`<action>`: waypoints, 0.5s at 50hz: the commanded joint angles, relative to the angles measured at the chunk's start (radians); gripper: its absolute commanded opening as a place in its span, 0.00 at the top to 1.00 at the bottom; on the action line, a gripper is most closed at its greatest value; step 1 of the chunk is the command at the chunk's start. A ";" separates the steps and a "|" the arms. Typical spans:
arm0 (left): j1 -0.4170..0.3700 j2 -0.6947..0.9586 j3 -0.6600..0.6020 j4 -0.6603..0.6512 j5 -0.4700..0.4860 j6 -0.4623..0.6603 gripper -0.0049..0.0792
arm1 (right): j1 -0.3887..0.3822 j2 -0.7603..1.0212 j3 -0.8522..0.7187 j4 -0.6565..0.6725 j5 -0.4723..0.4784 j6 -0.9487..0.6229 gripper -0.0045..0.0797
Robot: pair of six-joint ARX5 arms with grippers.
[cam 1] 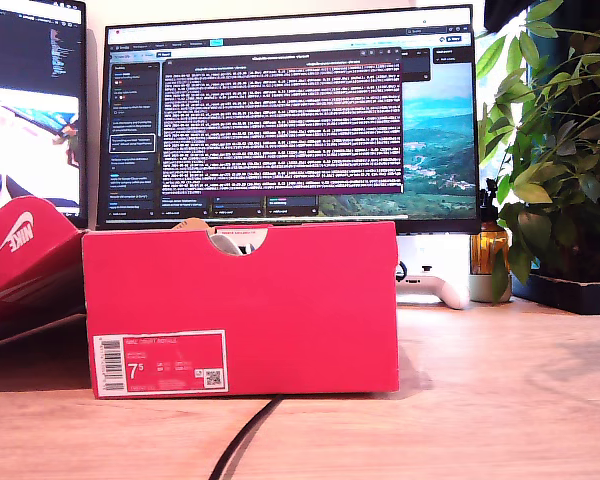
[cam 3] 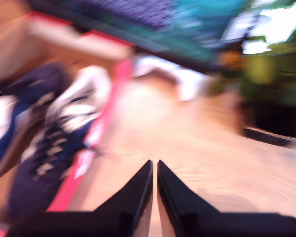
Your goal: Pack the blue shoes by picking the first shoe and placing it inside the red shoebox, left side, then picking and rotating the second shoe and placing it in the shoebox
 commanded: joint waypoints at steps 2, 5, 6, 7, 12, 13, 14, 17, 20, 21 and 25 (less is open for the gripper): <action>-0.003 -0.008 -0.039 -0.004 0.005 0.008 0.97 | 0.002 -0.048 -0.073 0.014 0.068 0.032 0.95; -0.003 -0.008 -0.039 -0.004 0.005 0.008 0.97 | 0.002 -0.088 -0.112 0.040 0.116 0.045 0.95; -0.003 -0.008 -0.039 -0.004 0.005 0.008 0.97 | 0.002 -0.101 -0.126 0.050 0.129 0.047 0.95; -0.003 -0.008 -0.039 -0.004 0.005 0.008 0.97 | 0.002 -0.117 -0.143 0.059 0.138 0.052 0.95; -0.003 -0.008 -0.039 -0.004 0.005 0.008 0.97 | 0.002 -0.194 -0.227 0.111 0.142 0.056 0.95; -0.003 -0.008 -0.039 -0.004 0.005 0.008 0.97 | 0.002 -0.212 -0.244 0.120 0.143 0.056 0.95; -0.003 -0.008 -0.039 -0.004 0.005 0.008 0.97 | 0.002 -0.225 -0.261 0.134 0.143 0.056 0.95; -0.003 -0.008 -0.039 -0.004 0.005 0.008 0.97 | 0.002 -0.265 -0.310 0.166 0.142 0.051 0.95; -0.003 -0.008 -0.039 -0.003 0.005 0.008 0.97 | 0.002 -0.300 -0.362 0.205 0.134 0.053 0.95; -0.003 -0.008 -0.039 -0.004 0.005 0.008 0.97 | 0.002 -0.309 -0.377 0.215 0.130 0.052 0.95; -0.003 -0.008 -0.039 -0.004 0.005 0.008 0.97 | 0.002 -0.342 -0.437 0.238 0.128 0.053 0.95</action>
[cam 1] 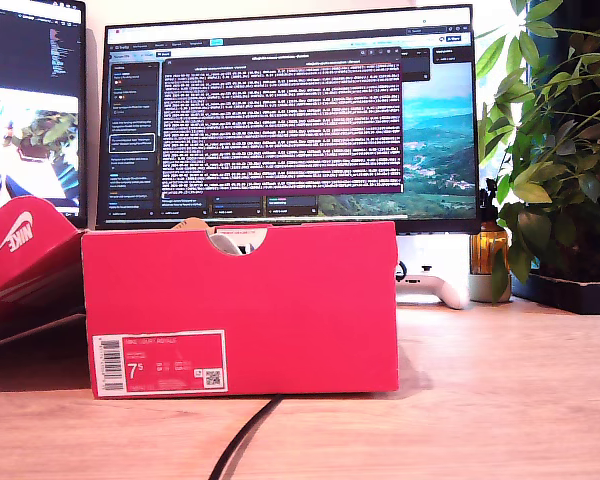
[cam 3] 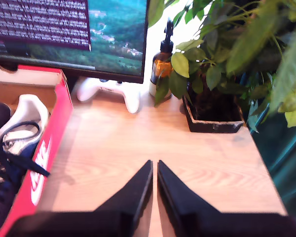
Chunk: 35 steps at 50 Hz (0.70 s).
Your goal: Pack the blue shoes by picking the first shoe and placing it inside the red shoebox, left side, then picking and rotating the second shoe and placing it in the shoebox
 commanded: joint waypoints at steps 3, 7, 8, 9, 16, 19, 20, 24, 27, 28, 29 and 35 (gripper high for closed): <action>-0.003 -0.008 -0.039 -0.004 0.005 0.008 0.97 | 0.002 -0.018 -0.088 0.053 -0.003 0.002 0.95; -0.003 -0.008 -0.039 -0.004 0.005 0.008 0.97 | 0.002 -0.040 -0.136 0.110 -0.004 0.003 0.95; -0.003 -0.008 -0.039 -0.004 0.005 0.008 0.97 | 0.002 -0.044 -0.146 0.124 -0.003 0.003 0.95; -0.003 -0.008 -0.039 -0.004 0.005 0.008 0.97 | 0.002 -0.048 -0.156 0.138 -0.003 0.003 0.95; -0.003 -0.008 -0.039 -0.004 0.005 0.008 0.97 | -0.020 -0.081 -0.234 0.247 -0.007 -0.016 0.95; -0.003 -0.008 -0.039 -0.004 0.005 0.008 0.97 | -0.048 -0.096 -0.276 0.304 -0.032 -0.027 0.95; -0.003 -0.008 -0.039 -0.004 0.005 0.008 0.97 | -0.058 -0.101 -0.289 0.323 -0.056 -0.028 0.95; -0.003 -0.008 -0.039 -0.004 0.005 0.008 0.97 | -0.111 -0.122 -0.352 0.392 -0.124 -0.028 0.95; -0.003 -0.008 -0.039 -0.004 0.005 0.008 0.97 | -0.146 -0.132 -0.401 0.444 -0.183 -0.031 0.95; -0.003 -0.008 -0.039 -0.004 0.005 0.008 0.97 | -0.156 -0.134 -0.416 0.465 -0.200 -0.031 0.95; -0.003 -0.008 -0.039 -0.004 0.005 0.008 0.97 | -0.166 -0.135 -0.429 0.484 -0.216 -0.031 0.95; -0.003 -0.008 -0.039 -0.004 0.005 0.008 0.97 | -0.215 -0.143 -0.488 0.587 -0.264 -0.029 0.95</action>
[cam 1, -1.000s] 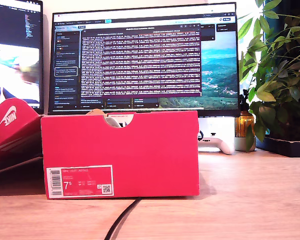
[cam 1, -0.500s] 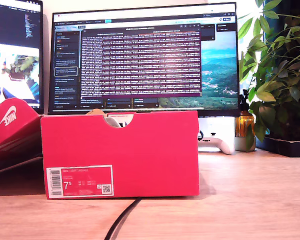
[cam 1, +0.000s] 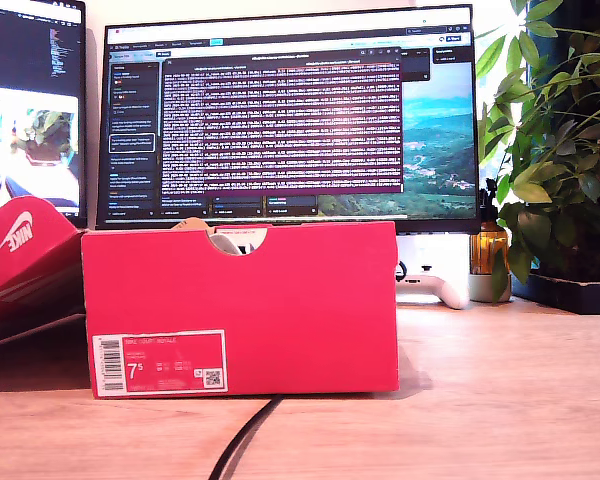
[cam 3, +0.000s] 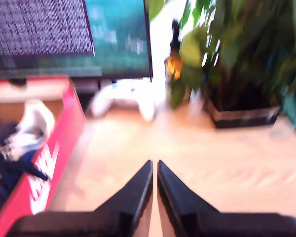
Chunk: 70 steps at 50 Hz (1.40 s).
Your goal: Pack the blue shoes by picking the first shoe and placing it inside the red shoebox, left side, then picking and rotating the second shoe and placing it in the shoebox
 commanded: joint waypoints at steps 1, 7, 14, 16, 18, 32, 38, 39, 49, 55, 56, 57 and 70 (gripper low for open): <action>-0.003 -0.008 -0.039 -0.003 0.005 0.008 0.97 | -0.021 -0.007 -0.024 0.055 -0.016 -0.003 0.95; -0.003 -0.008 -0.039 -0.003 0.005 0.008 0.97 | -0.068 -0.007 -0.043 0.112 -0.023 -0.003 0.95; -0.003 -0.008 -0.039 -0.003 0.005 0.008 0.97 | -0.130 -0.007 -0.072 0.188 -0.098 -0.003 0.95; -0.003 -0.008 -0.039 -0.003 0.005 0.008 0.97 | -0.147 -0.007 -0.083 0.205 -0.118 -0.003 0.95; -0.003 -0.008 -0.039 -0.003 0.005 0.008 0.97 | -0.160 -0.007 -0.091 0.216 -0.131 -0.003 0.95; -0.003 -0.008 -0.039 -0.003 0.005 0.008 0.97 | -0.254 -0.023 -0.147 0.279 -0.212 -0.003 0.95; -0.003 -0.008 -0.039 -0.003 0.005 0.008 0.97 | -0.294 -0.063 -0.182 0.293 -0.244 0.003 0.95; -0.003 -0.008 -0.039 -0.003 0.005 0.008 0.97 | -0.298 -0.069 -0.185 0.293 -0.249 0.004 0.95; -0.003 -0.008 -0.039 -0.003 0.005 0.008 0.97 | -0.344 -0.157 -0.244 0.293 -0.277 0.005 0.95; -0.003 -0.008 -0.039 -0.003 0.005 0.008 0.97 | -0.367 -0.229 -0.283 0.290 -0.316 0.005 0.95; -0.003 -0.008 -0.039 -0.003 0.005 0.008 0.97 | -0.370 -0.242 -0.291 0.289 -0.322 0.005 0.95; -0.003 -0.008 -0.039 -0.003 0.005 0.008 0.97 | -0.372 -0.253 -0.298 0.289 -0.325 0.005 0.95; -0.003 -0.008 -0.039 -0.003 0.005 0.008 0.97 | -0.402 -0.421 -0.377 0.174 -0.355 0.005 0.95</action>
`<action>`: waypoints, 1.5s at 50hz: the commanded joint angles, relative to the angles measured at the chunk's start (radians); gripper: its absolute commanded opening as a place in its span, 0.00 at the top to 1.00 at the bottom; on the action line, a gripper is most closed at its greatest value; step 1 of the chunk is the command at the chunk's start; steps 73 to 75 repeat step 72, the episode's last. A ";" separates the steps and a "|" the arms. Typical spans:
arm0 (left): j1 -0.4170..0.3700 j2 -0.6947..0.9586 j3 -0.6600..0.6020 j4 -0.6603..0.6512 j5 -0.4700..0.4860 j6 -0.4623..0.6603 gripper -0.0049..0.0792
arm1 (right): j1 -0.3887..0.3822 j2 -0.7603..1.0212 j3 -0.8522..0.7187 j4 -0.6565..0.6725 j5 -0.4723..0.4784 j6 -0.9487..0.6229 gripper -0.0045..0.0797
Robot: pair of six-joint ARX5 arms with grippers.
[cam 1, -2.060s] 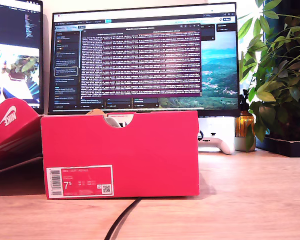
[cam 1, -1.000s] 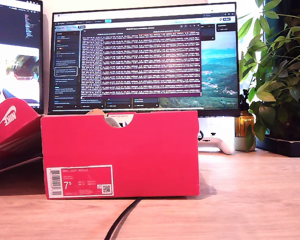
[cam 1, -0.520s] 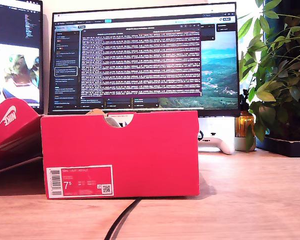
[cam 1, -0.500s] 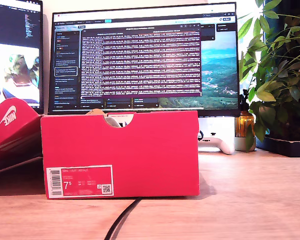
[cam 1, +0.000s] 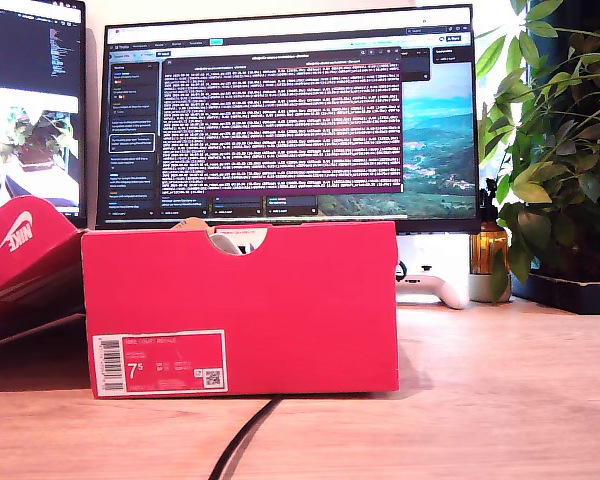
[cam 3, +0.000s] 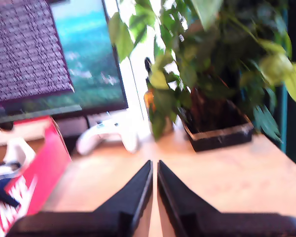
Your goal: Pack the blue shoes by picking the first shoe and placing it inside the red shoebox, left side, then picking and rotating the second shoe and placing it in the shoebox
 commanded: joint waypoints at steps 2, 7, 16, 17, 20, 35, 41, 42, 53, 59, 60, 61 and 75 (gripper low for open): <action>-0.003 -0.008 -0.039 -0.004 0.005 0.008 0.97 | -0.012 -0.035 -0.028 -0.049 -0.015 0.003 0.95; -0.003 -0.008 -0.039 -0.004 0.005 0.008 0.97 | -0.012 -0.084 -0.028 -0.114 -0.026 0.001 0.95; -0.003 -0.008 -0.039 -0.004 0.005 0.008 0.97 | -0.012 -0.176 -0.027 -0.309 -0.032 -0.001 0.95; -0.003 -0.008 -0.039 -0.004 0.005 0.008 0.97 | -0.012 -0.177 -0.027 -0.303 -0.037 -0.002 0.95; -0.003 -0.008 -0.039 -0.003 0.005 0.008 0.97 | -0.012 -0.183 -0.027 -0.293 -0.050 -0.003 0.95; -0.003 -0.008 -0.039 -0.003 0.005 0.008 0.97 | -0.011 -0.183 -0.027 -0.299 -0.045 -0.081 0.95; -0.003 -0.008 -0.039 -0.003 0.005 0.008 0.97 | -0.011 -0.183 -0.027 -0.299 -0.038 -0.082 0.95; -0.003 -0.008 -0.039 -0.003 0.005 0.008 0.97 | -0.011 -0.183 -0.027 -0.298 -0.032 -0.084 0.95; -0.003 -0.008 -0.039 -0.003 0.005 0.008 0.97 | -0.011 -0.183 -0.027 -0.298 0.025 -0.108 0.95; -0.003 -0.008 -0.039 -0.003 0.005 0.008 0.97 | -0.011 -0.183 -0.027 -0.298 0.025 -0.108 0.95; -0.003 -0.008 -0.039 -0.003 0.005 0.008 0.97 | -0.011 -0.183 -0.027 -0.298 0.025 -0.108 0.95; -0.003 -0.008 -0.039 -0.003 0.005 0.008 0.97 | -0.011 -0.183 -0.027 -0.298 0.025 -0.108 0.95; -0.003 -0.008 -0.039 -0.003 0.005 0.008 0.97 | -0.011 -0.183 -0.027 -0.299 0.025 -0.108 0.95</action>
